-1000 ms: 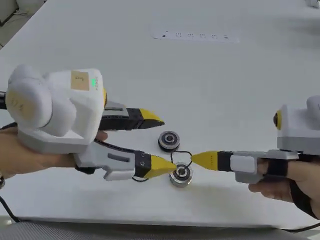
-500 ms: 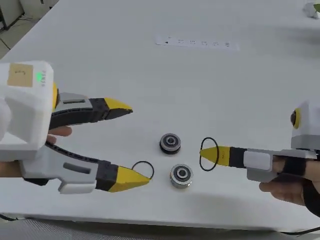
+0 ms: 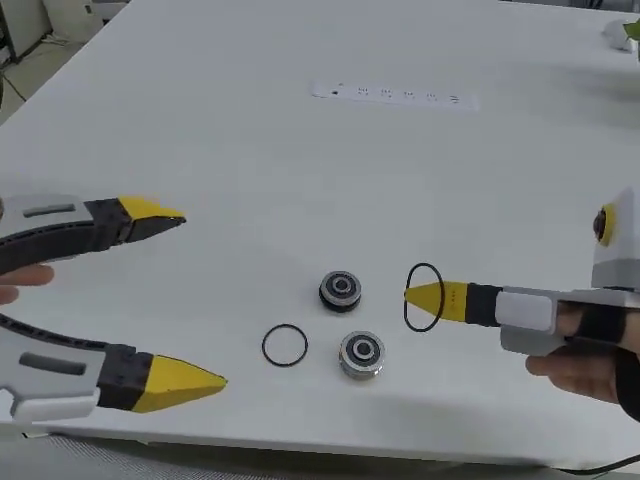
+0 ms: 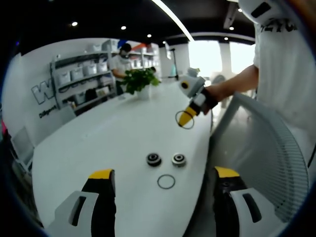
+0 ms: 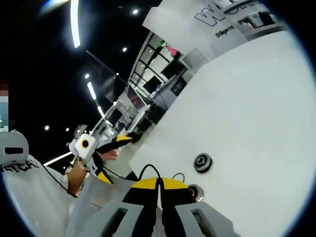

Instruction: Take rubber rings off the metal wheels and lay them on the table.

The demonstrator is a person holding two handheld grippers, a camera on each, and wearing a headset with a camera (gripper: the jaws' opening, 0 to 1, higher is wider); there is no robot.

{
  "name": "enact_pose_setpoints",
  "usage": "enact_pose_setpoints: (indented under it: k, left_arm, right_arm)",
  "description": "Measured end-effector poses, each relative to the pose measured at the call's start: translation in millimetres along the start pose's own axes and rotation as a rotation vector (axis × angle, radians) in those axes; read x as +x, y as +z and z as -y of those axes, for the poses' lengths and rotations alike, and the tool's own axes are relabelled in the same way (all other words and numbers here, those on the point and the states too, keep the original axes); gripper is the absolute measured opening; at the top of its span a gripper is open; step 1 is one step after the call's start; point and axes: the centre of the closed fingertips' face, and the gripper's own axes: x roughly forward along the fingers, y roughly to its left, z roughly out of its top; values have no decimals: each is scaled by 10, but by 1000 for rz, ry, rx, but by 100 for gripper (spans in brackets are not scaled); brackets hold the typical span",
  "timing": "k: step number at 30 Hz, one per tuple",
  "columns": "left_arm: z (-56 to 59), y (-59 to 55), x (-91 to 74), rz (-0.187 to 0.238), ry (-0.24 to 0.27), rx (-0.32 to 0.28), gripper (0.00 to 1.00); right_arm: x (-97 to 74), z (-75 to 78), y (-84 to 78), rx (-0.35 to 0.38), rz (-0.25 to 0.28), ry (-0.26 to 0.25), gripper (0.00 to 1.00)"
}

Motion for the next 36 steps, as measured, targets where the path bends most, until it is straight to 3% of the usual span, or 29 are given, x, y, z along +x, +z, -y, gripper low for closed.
enact_pose_setpoints:
  k: [13,25,36]
  left_arm:
    - [-96,-243,-202,2,90,-103,89]
    - [-119,-309,-306,19,148,-160,89]
    - [-98,-385,-364,4,166,-175,87]
  right_arm:
    - [82,-104,72,-40,-27,17,0]
    - [223,-94,79,-109,-77,-1,0]
    - [429,-8,-15,-160,-149,-23,0]
